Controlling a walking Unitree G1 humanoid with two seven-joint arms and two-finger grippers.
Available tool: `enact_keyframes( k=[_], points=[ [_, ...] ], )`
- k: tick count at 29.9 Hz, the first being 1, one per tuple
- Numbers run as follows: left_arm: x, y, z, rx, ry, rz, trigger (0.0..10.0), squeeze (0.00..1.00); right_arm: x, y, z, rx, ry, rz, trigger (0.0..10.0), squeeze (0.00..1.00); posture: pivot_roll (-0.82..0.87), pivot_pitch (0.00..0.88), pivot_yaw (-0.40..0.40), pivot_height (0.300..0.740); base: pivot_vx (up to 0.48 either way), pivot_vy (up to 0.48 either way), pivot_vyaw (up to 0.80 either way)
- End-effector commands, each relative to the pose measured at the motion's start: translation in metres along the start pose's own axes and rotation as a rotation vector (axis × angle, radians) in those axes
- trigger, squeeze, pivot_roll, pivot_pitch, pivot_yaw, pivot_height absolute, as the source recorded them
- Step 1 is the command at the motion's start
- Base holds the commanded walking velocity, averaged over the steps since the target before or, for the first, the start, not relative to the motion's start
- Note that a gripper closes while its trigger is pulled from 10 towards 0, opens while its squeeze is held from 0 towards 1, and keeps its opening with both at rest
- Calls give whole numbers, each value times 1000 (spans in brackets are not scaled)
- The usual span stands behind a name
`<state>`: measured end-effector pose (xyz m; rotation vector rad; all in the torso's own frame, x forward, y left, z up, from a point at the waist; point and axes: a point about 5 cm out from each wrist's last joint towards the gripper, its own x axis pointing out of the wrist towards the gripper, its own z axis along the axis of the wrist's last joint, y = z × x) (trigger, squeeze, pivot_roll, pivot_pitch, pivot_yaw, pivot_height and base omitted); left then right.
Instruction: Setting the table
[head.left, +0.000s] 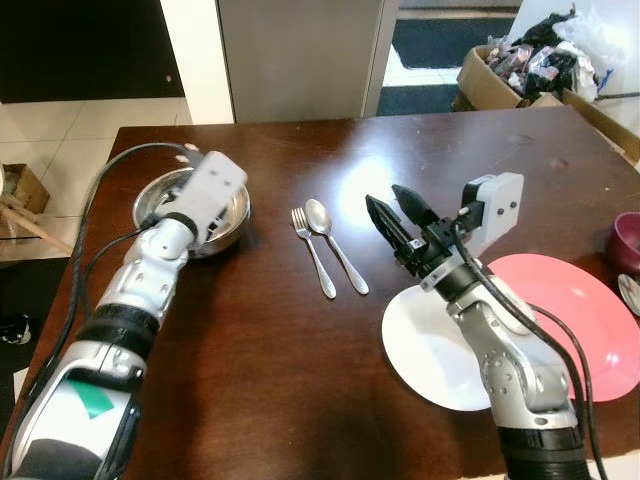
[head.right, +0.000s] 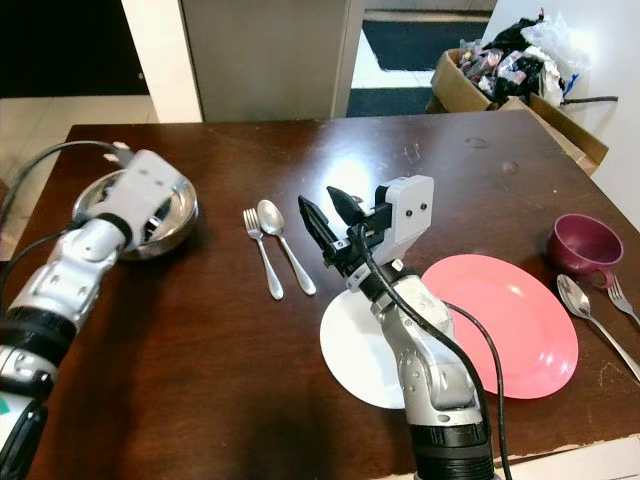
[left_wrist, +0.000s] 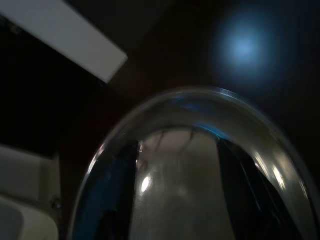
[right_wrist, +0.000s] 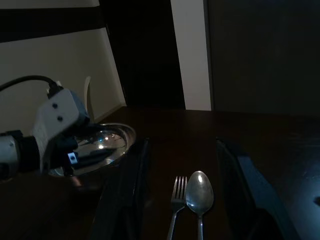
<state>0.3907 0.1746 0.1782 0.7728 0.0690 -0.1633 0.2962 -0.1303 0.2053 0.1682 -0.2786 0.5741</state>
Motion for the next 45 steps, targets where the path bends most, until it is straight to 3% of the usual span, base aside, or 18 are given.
enact_keyframes(
  k=[1, 4, 9, 11, 15, 18, 27, 32, 37, 39, 40, 43, 45],
  points=[
    [1, -10, -6, 50, 19, -66, 10000, 0, 1, 2, 0, 12, -2, 3, 10000, 0, -116, 48, 72, 740, 0, 0, 0],
    [0, -26, -6, 99, 6, -183, 10000, 0, 0, 3, 0, 13, -3, 4, 10000, 0, -116, 48, 74, 740, 0, 0, 0],
    [-3, -35, -6, 91, -11, -250, 10000, 0, 0, 3, 0, 14, -2, 5, 10000, 0, -116, 48, 75, 740, 0, 0, 0],
    [-4, -39, -5, 53, -26, -288, 10000, 0, 1, 3, -1, 15, -2, 6, 10000, 0, -112, 44, 74, 740, 0, 0, 0],
    [-11, -55, 7, -110, -101, -425, 10000, 0, 3, 3, -3, 23, 11, 21, 10000, 0, -110, 40, 71, 740, 0, 0, 0],
    [-12, -57, 9, -128, -113, -438, 10000, 0, 3, 3, -4, 27, 17, 26, 10000, 0, -110, 40, 71, 740, 0, 0, 0],
    [-28, -76, 38, -343, -257, -522, 10000, 0, -12, -4, -30, 128, 169, 16, 10000, 0, -118, 34, 56, 740, 0, 0, 0],
    [-29, -58, 48, -454, -351, -400, 10000, 0, -18, -8, -32, 93, 238, 47, 10000, 0, -125, 36, 54, 740, 0, 0, 0],
    [-33, -38, 42, -502, -363, -330, 10000, 0, -16, -8, -36, 72, 292, 105, 10000, 0, -121, 42, 51, 740, 0, 0, 0],
    [-38, -17, 32, -508, -346, -249, 10000, 0, -6, -12, -40, 79, 305, 119, 10000, 0, -109, 47, 45, 740, 0, 0, 0],
    [-38, -17, 32, -508, -346, -249, 10000, 0, -6, -12, -40, 79, 305, 119, 10000, 0, -109, 47, 45, 740, 0, 0, 0],
    [-43, 19, 14, -485, -292, -51, 10000, 0, 15, -18, -50, 137, 333, 107, 10000, 0, -82, 52, 30, 740, 0, 0, 0],
    [-43, 19, 14, -485, -292, -51, 10000, 0, 15, -18, -50, 137, 333, 107, 10000, 0, -82, 52, 30, 740, 0, 0, 0]
  ],
)
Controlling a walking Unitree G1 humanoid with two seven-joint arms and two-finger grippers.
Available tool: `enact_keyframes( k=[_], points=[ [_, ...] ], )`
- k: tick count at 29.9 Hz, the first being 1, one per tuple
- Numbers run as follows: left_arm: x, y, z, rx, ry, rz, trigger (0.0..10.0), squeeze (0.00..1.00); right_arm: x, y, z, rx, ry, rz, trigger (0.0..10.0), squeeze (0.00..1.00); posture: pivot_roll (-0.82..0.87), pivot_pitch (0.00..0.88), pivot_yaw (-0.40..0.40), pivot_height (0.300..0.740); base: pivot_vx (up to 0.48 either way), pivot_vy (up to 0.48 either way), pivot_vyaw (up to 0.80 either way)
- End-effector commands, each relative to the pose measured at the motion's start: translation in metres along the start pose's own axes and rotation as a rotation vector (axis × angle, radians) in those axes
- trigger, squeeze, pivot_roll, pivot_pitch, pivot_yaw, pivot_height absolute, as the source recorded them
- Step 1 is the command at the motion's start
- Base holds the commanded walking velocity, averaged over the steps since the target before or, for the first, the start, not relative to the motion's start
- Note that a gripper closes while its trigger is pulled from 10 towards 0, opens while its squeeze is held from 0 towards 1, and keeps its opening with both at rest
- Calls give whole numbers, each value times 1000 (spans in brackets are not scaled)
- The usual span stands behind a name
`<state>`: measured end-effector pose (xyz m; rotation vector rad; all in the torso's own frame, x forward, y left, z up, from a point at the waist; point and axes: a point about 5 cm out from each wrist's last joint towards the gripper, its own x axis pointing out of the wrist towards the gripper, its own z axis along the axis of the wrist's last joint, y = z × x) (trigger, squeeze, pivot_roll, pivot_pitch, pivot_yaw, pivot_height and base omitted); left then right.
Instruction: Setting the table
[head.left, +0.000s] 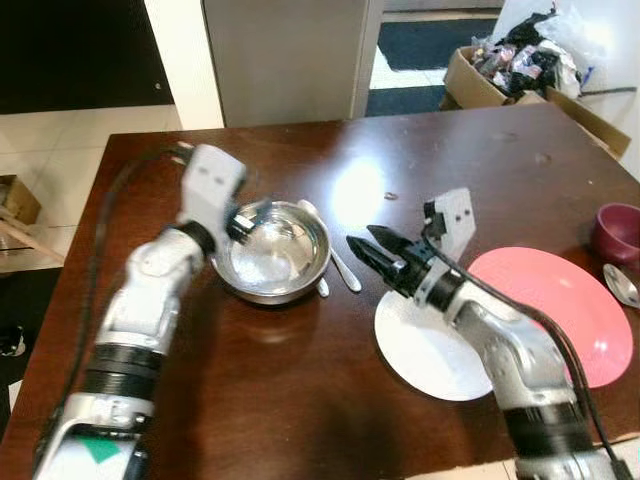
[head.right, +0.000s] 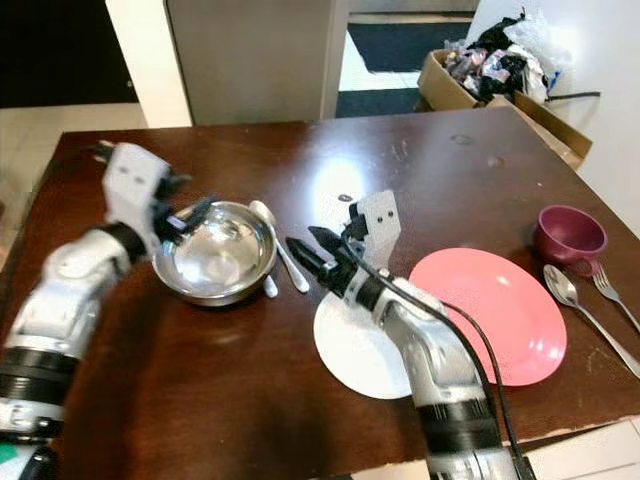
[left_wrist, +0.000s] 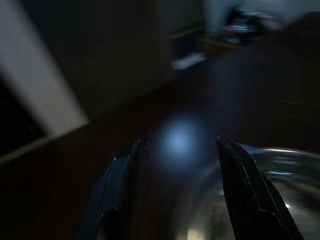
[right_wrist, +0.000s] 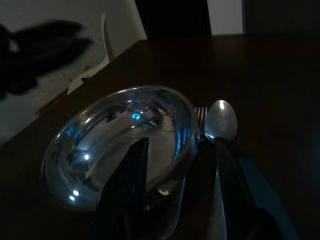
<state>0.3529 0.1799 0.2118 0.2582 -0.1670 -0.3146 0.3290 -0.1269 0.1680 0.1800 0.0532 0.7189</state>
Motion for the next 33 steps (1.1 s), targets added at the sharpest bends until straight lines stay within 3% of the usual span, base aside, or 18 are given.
enact_keyframes(
  k=[1, 2, 3, 4, 9, 14, 15, 16, 26, 33],
  points=[
    [-5, 5, -5, 5, 24, 40, 10000, 0, 3, -2, -7, 18, 27, -7, 10000, 0, -79, 53, 27, 740, 0, 0, 0],
    [-5, 5, -5, 5, 24, 40, 10000, 0, 3, -2, -7, 18, 27, -7, 10000, 0, -79, 53, 27, 740, 0, 0, 0],
    [-7, 10, -4, 4, 22, 71, 10000, 0, 10, -4, -7, 13, 48, -16, 10000, 110, -70, 58, 17, 740, 0, 0, 0],
    [-10, 13, -4, 2, 21, 93, 10000, 0, 15, -6, -6, 9, 63, -26, 10000, 1000, -68, 58, 16, 740, 0, 0, 0],
    [-20, 9, -7, 33, 33, 94, 10000, 0, 33, -9, -2, 38, 111, -4, 10000, 1000, -52, 68, -5, 740, 0, 0, 0],
    [-33, 0, -1, 153, 17, -35, 10000, 0, 39, -13, 1, 63, 132, 3, 10000, 1000, -40, 77, -21, 740, 0, 0, 0],
    [-41, 1, 0, 168, 24, -75, 10000, 0, 39, -15, 2, 102, 136, 17, 10000, 0, -36, 82, -26, 740, 0, 0, 0],
    [-48, 2, 2, 181, 30, -109, 10000, 0, 39, -16, 4, 166, 133, 35, 10000, 0, -32, 85, -30, 740, 0, 0, 0],
    [-62, 4, 10, 202, 33, -105, 10000, 0, 42, -17, 6, 264, 152, 112, 10000, 0, -21, 93, -42, 740, 0, 0, 0],
    [-72, 2, 12, 199, 52, -92, 10000, 0, 47, -12, -9, 311, 272, 167, 10000, 0, 0, 110, -68, 740, 0, 0, 0]
  ],
)
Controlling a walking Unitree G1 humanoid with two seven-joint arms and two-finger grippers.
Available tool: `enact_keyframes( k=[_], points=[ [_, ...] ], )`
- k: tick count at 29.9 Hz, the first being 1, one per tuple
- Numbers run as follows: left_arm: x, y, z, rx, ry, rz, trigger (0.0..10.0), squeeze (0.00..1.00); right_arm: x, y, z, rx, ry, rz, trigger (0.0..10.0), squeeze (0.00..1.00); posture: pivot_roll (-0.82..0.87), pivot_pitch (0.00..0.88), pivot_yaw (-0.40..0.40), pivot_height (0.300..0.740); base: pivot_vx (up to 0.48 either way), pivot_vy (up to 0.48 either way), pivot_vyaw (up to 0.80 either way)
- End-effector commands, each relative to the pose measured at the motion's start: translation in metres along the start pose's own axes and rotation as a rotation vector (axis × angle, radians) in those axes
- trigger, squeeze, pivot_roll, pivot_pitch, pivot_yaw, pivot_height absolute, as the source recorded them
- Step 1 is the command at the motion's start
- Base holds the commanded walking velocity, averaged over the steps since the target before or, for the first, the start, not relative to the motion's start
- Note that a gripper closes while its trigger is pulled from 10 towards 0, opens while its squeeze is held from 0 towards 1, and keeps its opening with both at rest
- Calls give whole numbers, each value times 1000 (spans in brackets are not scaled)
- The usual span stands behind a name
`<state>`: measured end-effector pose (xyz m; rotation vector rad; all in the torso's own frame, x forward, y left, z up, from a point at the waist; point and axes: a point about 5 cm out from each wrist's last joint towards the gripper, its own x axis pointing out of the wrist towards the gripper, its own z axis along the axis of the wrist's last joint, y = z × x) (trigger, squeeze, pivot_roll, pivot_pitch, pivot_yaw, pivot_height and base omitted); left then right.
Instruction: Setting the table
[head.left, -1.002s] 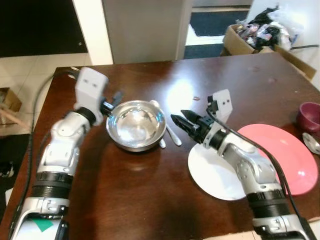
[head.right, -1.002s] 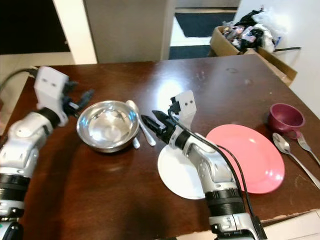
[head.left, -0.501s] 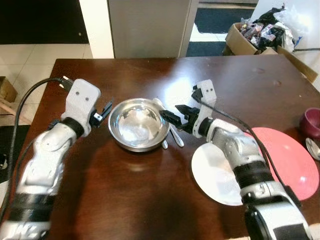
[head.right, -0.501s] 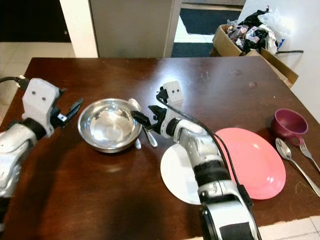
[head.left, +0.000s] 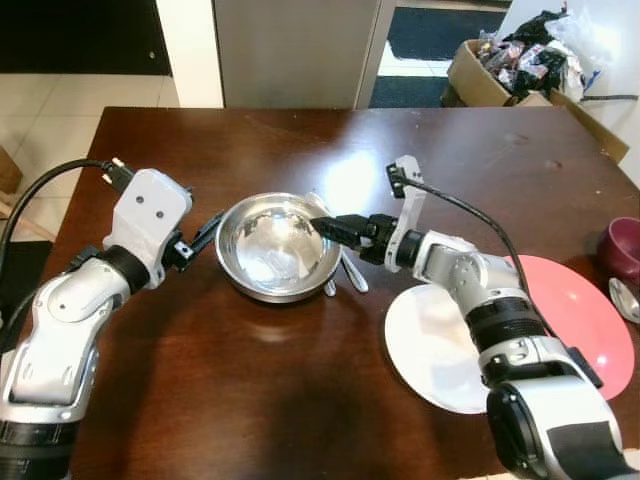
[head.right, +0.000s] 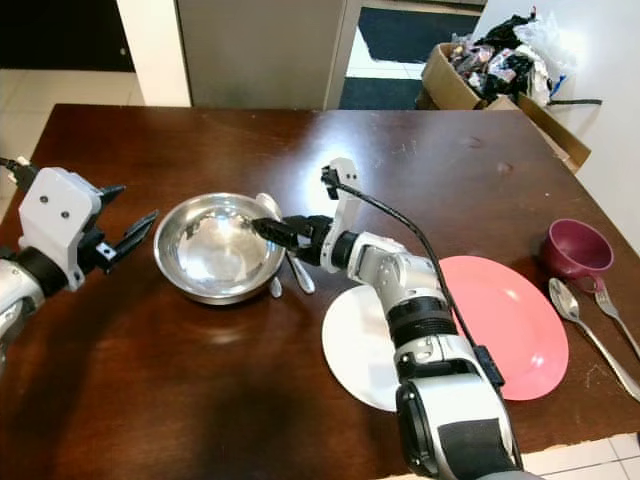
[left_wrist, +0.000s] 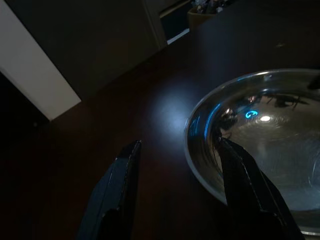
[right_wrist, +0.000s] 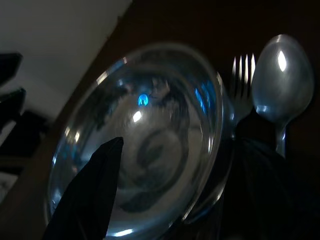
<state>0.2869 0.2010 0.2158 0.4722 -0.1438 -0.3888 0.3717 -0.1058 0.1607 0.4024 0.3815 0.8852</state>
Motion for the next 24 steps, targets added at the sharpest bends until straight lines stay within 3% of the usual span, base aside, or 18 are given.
enact_keyframes(
  k=[1, 12, 13, 14, 15, 17, 18, 24],
  points=[
    [-4, -1, 0, -4, 12, 7, 10000, 0, 3, 0, -5, -6, 50, 2, 10000, 0, 3, 113, -70, 740, 0, 0, 0],
    [-9, -1, -1, -8, 33, 30, 10000, 0, 9, -1, -14, 35, 100, 4, 10000, 0, 17, 122, -80, 740, 0, 0, 0],
    [-9, -2, -2, -8, 36, 33, 10000, 0, 9, -2, -16, 44, 108, -3, 6235, 0, 17, 122, -80, 740, 0, 0, 0],
    [-9, -2, -2, -8, 37, 36, 10000, 0, 9, -3, -18, 48, 113, -8, 6235, 0, 17, 122, -80, 740, 0, 0, 0],
    [-9, -2, -2, -9, 40, 39, 10000, 0, 10, -4, -19, 53, 115, -15, 2549, 0, 17, 122, -80, 740, 0, 0, 0],
    [-9, -2, -3, -9, 42, 42, 10000, 0, 10, -4, -21, 56, 116, -22, 1961, 0, 21, 118, -81, 740, 0, 0, 0],
    [-8, -2, -3, -10, 43, 44, 10000, 0, 10, -5, -22, 62, 116, -33, 0, 0, 21, 118, -81, 740, 0, 0, 0],
    [-6, -5, -4, -18, 45, 52, 10000, 0, 6, -14, -28, 96, 81, -99, 0, 0, 19, 106, -77, 740, 0, 0, 0]
  ],
)
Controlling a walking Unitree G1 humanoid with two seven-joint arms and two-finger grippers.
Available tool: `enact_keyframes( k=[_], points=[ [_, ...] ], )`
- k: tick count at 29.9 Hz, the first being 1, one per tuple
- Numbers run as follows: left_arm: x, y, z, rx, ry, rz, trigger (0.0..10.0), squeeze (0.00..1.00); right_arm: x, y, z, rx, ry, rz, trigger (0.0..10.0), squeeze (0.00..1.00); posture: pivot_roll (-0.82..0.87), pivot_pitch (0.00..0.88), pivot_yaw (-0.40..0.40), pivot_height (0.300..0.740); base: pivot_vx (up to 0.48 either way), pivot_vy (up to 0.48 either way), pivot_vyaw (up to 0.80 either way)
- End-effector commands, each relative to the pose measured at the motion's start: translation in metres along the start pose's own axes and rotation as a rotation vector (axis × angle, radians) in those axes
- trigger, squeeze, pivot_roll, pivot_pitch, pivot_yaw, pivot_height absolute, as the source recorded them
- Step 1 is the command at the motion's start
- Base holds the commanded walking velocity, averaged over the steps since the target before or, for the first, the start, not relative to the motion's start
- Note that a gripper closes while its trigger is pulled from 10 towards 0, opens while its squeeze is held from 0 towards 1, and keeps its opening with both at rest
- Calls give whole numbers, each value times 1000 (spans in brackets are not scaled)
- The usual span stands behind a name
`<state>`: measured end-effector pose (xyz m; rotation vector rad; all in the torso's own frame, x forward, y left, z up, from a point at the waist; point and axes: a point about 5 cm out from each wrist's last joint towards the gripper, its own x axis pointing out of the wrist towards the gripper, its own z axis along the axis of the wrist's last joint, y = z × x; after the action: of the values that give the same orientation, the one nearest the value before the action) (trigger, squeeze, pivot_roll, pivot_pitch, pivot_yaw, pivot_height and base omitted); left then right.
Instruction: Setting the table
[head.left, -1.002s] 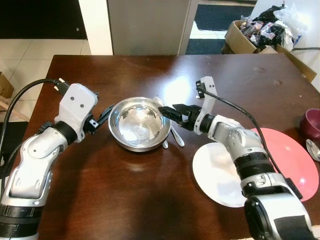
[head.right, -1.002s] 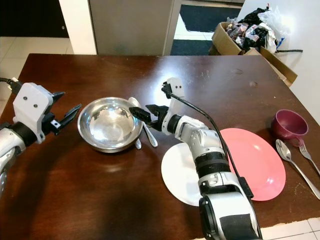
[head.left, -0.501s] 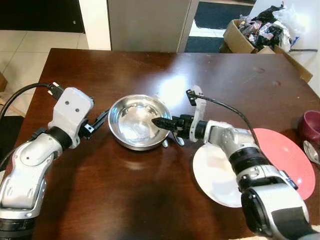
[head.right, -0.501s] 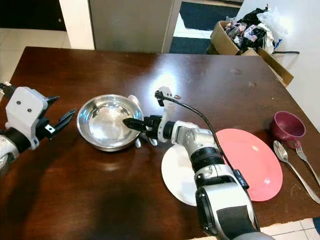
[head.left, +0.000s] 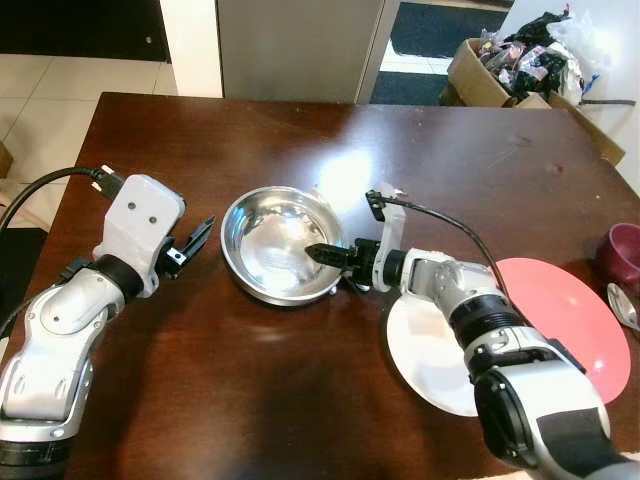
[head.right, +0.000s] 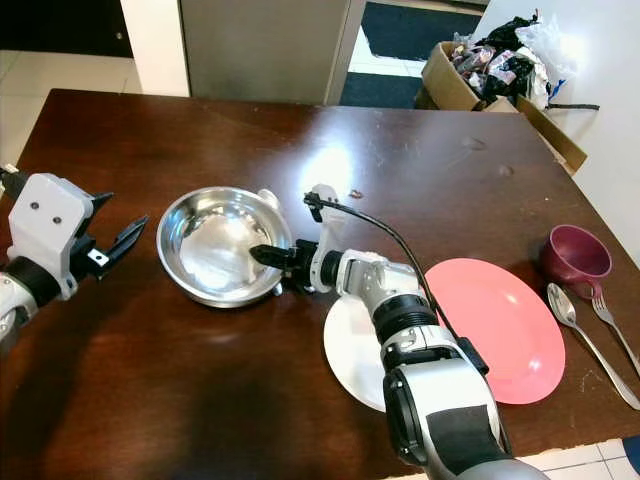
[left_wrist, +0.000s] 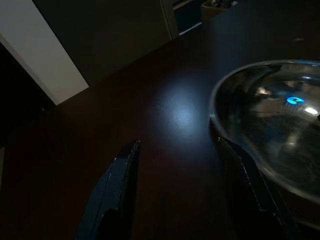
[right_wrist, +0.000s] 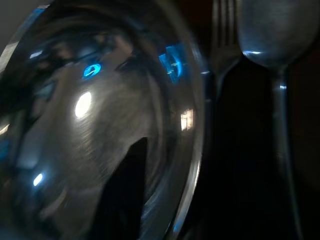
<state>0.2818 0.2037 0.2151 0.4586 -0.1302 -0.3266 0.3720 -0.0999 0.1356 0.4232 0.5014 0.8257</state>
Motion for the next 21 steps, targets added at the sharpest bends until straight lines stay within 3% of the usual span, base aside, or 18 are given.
enact_keyframes(
  k=[1, 17, 18, 21],
  points=[
    [0, -5, -3, -4, 20, -6, 10000, 0, -2, -6, -6, 21, 0, -32, 0, 0, 19, 106, -77, 740, 0, 0, 0],
    [10, -14, -7, -22, 21, -3, 10000, 0, -7, 2, 18, 96, -224, 64, 0, 0, -3, 80, -58, 740, 0, 0, 0],
    [13, -18, -10, -30, 28, 10, 10000, 0, -10, 5, 25, 110, -282, 84, 0, 0, -18, 67, -49, 740, 0, 0, 0],
    [15, -20, -12, -32, 41, 35, 10000, 0, -12, 8, 30, 109, -324, 93, 0, 0, -19, 67, -48, 740, 0, 0, 0]
  ],
)
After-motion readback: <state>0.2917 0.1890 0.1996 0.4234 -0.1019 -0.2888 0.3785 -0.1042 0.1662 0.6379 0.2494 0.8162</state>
